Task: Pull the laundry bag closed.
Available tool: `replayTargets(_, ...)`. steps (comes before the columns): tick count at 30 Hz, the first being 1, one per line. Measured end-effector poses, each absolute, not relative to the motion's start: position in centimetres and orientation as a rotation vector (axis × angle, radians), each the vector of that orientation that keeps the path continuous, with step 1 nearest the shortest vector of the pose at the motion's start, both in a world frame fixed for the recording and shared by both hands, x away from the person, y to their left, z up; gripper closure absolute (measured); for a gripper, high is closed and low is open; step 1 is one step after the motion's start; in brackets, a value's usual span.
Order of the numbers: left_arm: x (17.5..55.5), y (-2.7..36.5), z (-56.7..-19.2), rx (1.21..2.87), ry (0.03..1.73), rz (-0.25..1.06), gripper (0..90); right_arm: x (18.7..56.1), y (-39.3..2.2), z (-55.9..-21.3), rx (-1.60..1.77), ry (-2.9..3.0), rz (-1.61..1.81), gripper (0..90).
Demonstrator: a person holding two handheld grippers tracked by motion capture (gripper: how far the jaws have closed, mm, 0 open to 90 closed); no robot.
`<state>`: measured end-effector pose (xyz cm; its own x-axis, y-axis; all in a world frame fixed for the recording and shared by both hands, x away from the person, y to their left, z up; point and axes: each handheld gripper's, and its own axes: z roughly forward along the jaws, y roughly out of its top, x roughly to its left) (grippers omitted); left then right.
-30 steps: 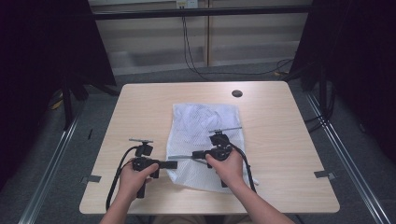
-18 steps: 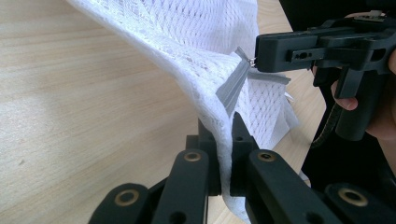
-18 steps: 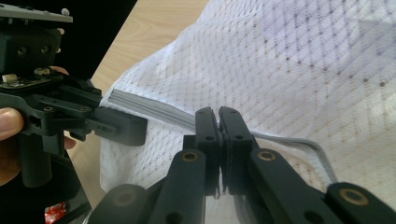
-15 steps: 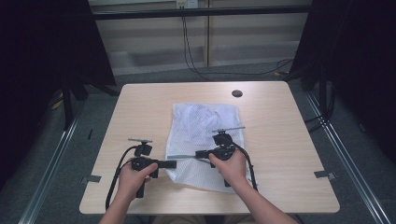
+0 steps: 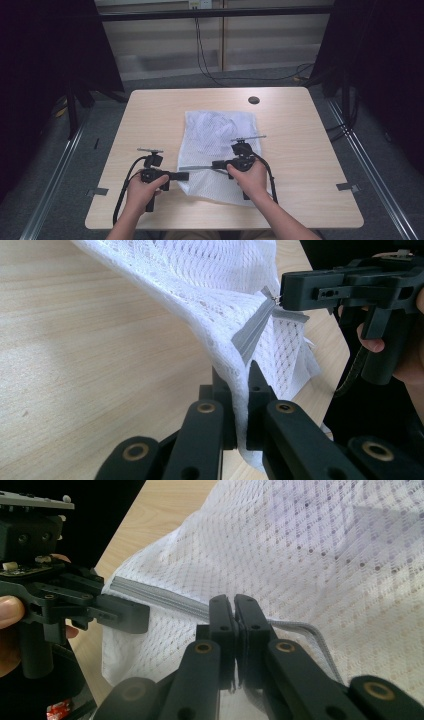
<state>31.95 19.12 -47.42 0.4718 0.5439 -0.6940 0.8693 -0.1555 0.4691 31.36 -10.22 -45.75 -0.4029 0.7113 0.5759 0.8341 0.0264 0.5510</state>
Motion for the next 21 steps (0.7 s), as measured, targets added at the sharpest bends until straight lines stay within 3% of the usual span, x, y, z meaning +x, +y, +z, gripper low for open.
replayTargets(21, 32.03, 19.24, -47.45, 1.855, 1.173, -0.456, 88.4, 31.2, -11.06, -45.92, -1.638, -2.141, -1.325, 87.1)
